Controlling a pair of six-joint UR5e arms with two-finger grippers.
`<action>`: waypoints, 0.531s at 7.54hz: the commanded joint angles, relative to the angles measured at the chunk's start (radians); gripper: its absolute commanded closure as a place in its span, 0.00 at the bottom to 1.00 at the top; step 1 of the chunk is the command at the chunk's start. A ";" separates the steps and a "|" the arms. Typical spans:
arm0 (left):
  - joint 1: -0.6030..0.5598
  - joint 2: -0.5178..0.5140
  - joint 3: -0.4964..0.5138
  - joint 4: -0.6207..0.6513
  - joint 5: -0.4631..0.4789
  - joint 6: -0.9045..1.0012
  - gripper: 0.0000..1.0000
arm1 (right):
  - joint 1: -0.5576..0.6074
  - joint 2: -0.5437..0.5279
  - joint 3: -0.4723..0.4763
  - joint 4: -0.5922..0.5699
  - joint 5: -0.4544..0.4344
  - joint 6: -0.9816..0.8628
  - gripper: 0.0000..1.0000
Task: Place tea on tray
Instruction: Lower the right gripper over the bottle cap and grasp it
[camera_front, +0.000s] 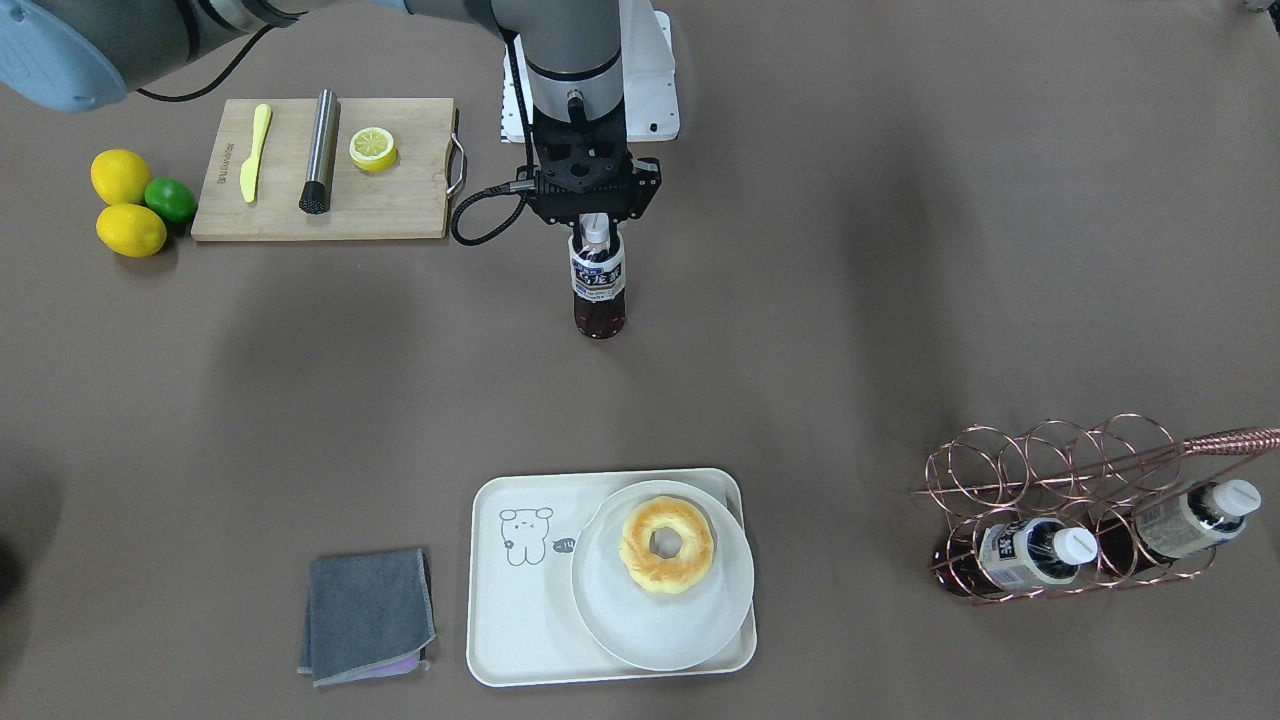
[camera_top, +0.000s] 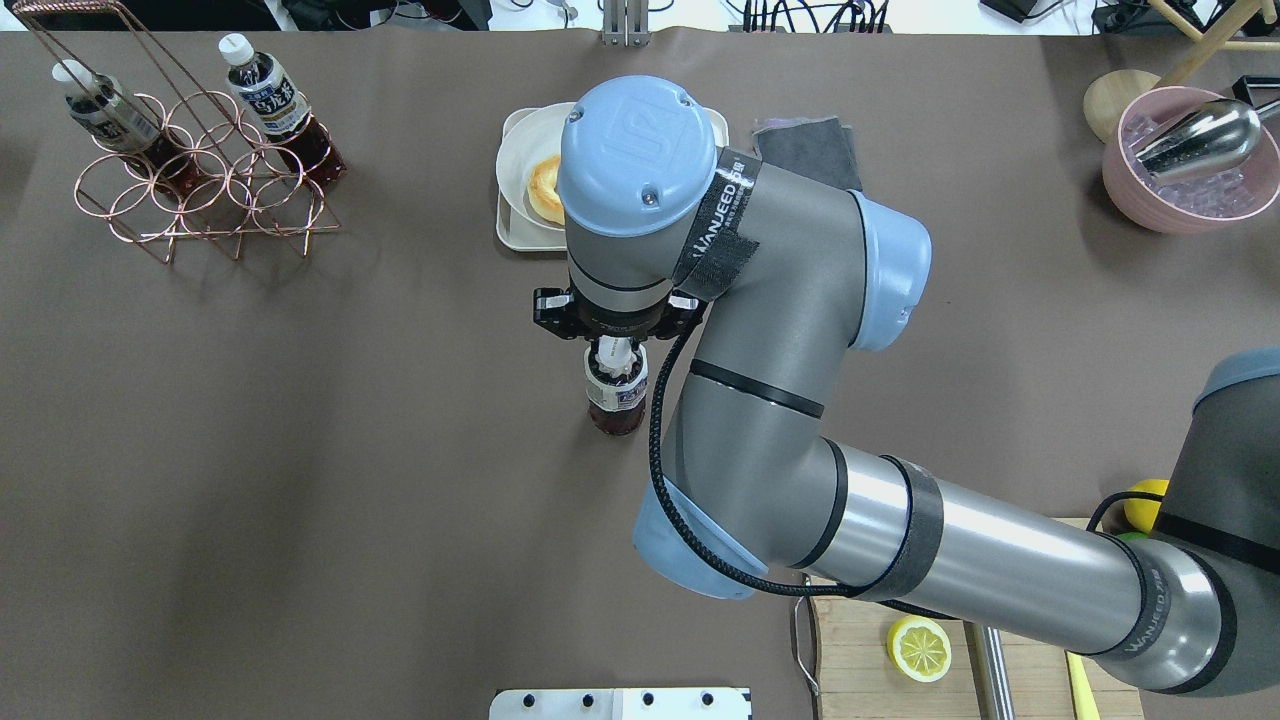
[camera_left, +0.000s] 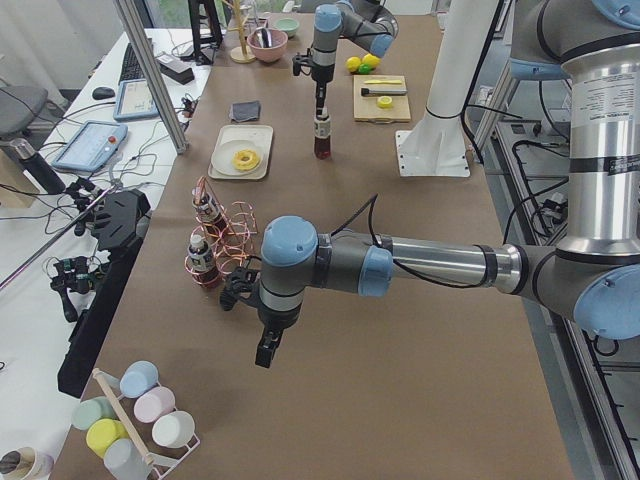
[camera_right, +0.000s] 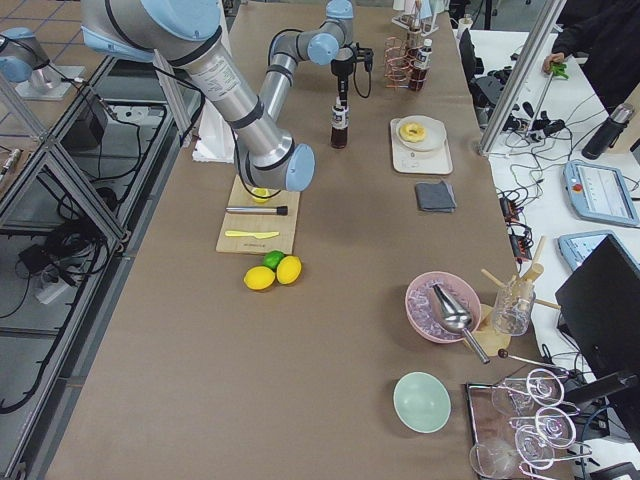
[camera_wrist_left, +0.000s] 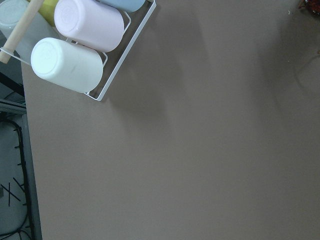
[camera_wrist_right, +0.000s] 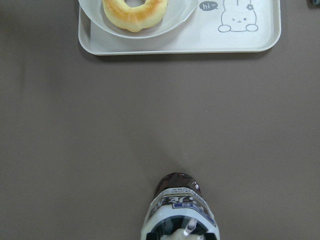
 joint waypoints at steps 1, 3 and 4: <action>0.002 -0.022 0.017 0.001 0.000 0.000 0.02 | 0.002 0.001 0.005 -0.003 -0.007 0.000 1.00; 0.002 -0.044 0.035 0.001 0.001 0.000 0.02 | 0.041 0.035 0.006 -0.041 0.004 -0.009 1.00; 0.002 -0.050 0.041 0.001 0.000 0.000 0.02 | 0.070 0.061 0.000 -0.068 0.012 -0.018 1.00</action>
